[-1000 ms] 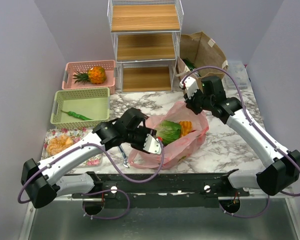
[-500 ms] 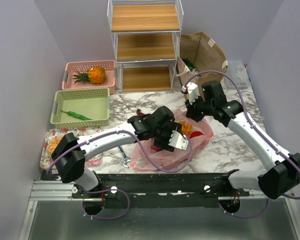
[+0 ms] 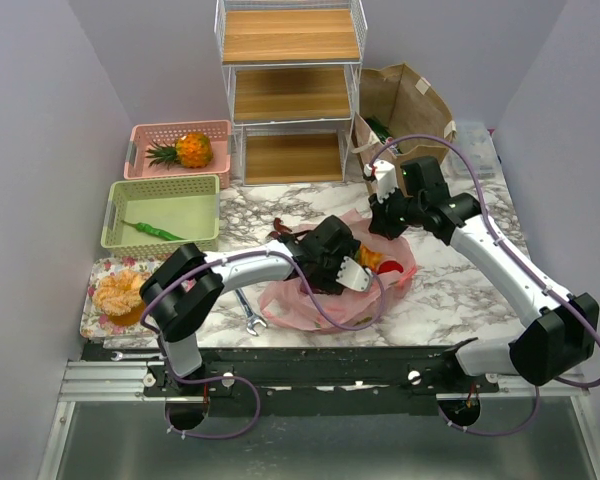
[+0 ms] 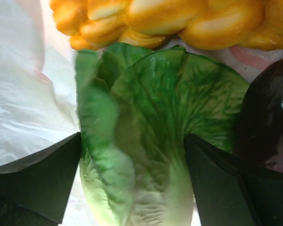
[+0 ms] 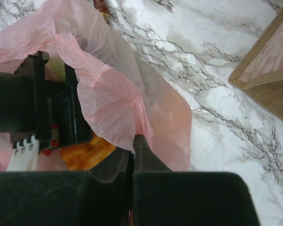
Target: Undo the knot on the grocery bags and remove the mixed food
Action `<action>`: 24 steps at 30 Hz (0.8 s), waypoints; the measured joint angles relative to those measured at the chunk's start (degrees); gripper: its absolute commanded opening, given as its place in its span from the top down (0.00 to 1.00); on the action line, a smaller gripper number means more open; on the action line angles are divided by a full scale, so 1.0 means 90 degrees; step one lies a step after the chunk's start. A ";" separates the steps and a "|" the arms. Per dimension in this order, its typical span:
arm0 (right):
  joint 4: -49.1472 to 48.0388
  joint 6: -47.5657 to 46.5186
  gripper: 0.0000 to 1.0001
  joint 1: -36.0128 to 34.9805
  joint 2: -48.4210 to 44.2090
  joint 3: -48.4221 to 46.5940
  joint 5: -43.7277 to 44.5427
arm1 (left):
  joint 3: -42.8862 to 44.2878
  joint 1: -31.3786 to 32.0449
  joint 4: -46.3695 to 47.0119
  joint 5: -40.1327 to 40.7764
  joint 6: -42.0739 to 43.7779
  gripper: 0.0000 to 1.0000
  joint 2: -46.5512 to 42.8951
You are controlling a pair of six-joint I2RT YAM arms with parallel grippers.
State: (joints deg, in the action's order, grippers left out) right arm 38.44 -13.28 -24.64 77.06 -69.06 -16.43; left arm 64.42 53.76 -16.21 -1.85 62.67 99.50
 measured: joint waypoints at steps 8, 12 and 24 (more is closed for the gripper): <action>-0.0002 -0.0002 0.99 0.0000 0.0017 0.0000 -0.0102 | 0.0090 -0.0131 -0.0202 -0.0202 -0.0165 0.91 0.0138; -0.0007 0.0000 0.99 0.0002 0.0017 0.0000 -0.0107 | 0.0126 -0.0129 -0.0585 -0.0721 -0.0418 1.00 -0.0308; -0.0029 0.0058 0.99 0.0002 0.0017 0.0000 -0.0117 | 0.1173 -0.0134 -0.1399 -0.2968 -0.1724 1.00 -0.1712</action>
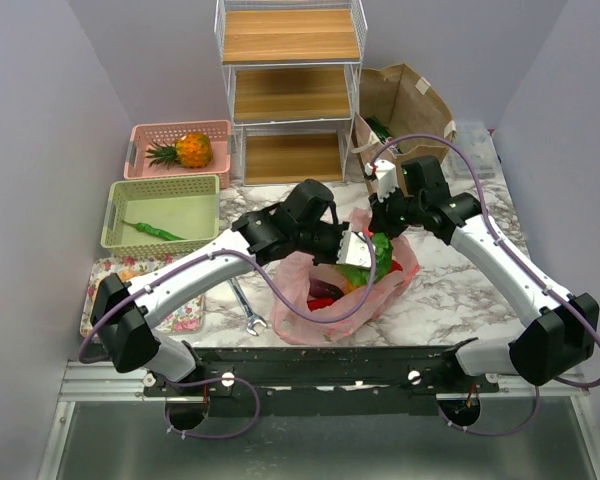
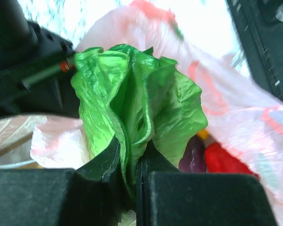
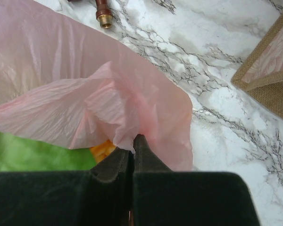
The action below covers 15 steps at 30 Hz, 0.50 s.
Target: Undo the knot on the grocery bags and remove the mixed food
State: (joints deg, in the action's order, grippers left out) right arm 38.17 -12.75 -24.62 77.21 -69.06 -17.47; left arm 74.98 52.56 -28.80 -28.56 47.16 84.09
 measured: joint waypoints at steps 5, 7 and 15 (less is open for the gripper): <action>-0.0010 0.0061 0.99 0.0000 0.0000 0.0000 -0.0002 | 0.0442 -0.0007 -0.0015 -0.1076 -0.1188 1.00 -0.0131; -0.0032 0.0085 0.99 0.0000 0.0002 0.0000 -0.0002 | 0.0505 -0.0010 0.0182 -0.1547 -0.1804 1.00 -0.0267; -0.0066 0.0141 0.99 0.0000 0.0002 0.0000 -0.0029 | 0.0675 -0.0313 0.1797 -0.2676 -0.4544 1.00 -0.0743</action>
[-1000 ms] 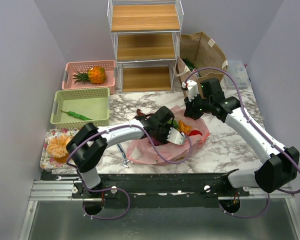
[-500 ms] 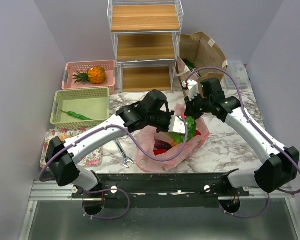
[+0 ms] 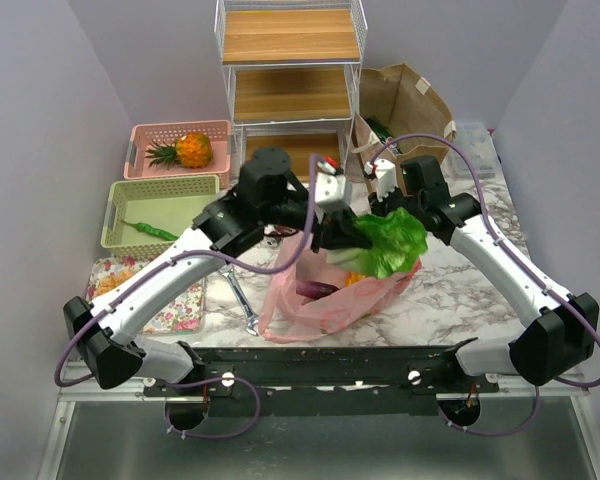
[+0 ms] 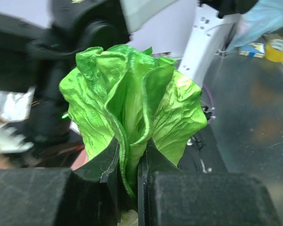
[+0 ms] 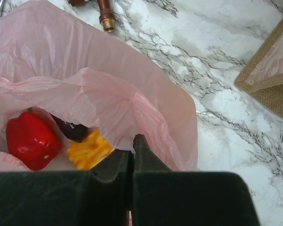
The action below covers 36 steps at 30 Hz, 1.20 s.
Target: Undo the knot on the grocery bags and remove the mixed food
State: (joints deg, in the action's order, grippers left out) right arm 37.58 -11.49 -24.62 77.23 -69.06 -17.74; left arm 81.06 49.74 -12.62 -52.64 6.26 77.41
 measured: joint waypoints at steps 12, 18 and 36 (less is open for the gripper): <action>-0.0027 0.0017 0.99 0.0000 0.0000 0.0000 -0.0044 | 0.2589 -0.4175 -0.4605 0.0576 0.4571 1.00 0.0289; -0.0024 0.0017 0.99 0.0000 0.0000 0.0002 -0.0087 | 0.2344 -0.6356 -0.5455 0.1426 0.7045 0.98 0.1273; -0.0019 0.0010 0.99 0.0041 0.0000 0.0002 -0.0095 | 0.0491 -0.6936 -0.3832 0.3330 0.9321 0.02 0.2713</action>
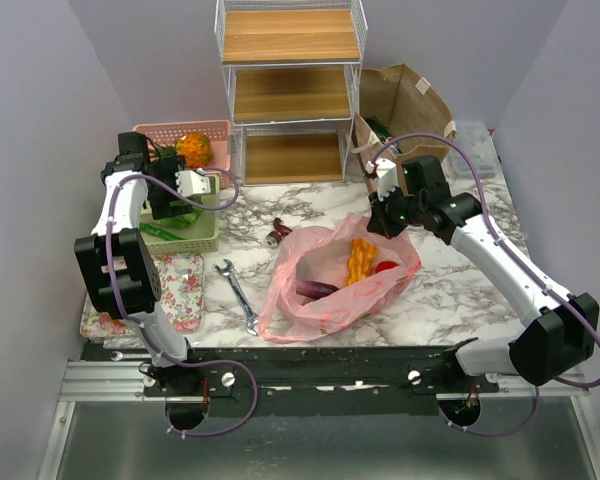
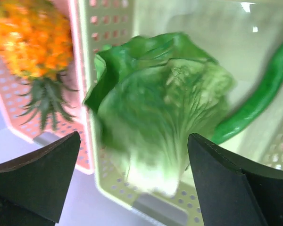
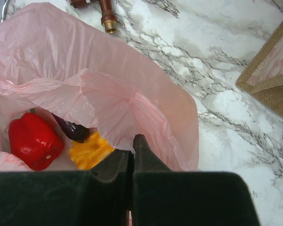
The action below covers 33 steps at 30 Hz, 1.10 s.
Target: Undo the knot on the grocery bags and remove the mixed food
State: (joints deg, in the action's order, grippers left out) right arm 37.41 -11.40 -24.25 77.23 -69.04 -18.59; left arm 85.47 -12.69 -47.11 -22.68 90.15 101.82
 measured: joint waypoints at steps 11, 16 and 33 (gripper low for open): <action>0.0041 -0.0097 0.99 0.0012 -0.0005 0.0000 -0.0015 | 0.0032 0.0049 0.1236 -0.0321 -0.2863 0.02 -0.2004; 0.0189 -0.0216 0.99 0.0012 -0.0095 0.0002 -0.0044 | 0.1243 0.0408 0.0226 -0.1270 -0.5076 0.02 -0.2688; 0.0100 -0.0333 0.99 0.0027 -0.0872 0.0393 -0.0495 | -0.2560 0.5173 0.1025 -0.1375 -0.8939 0.02 -0.4150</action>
State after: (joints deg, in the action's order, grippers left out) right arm 38.30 -14.39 -24.01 69.38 -65.49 -23.05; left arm 62.43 33.87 -37.89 -35.05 9.69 64.47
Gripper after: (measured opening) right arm 0.027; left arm 0.984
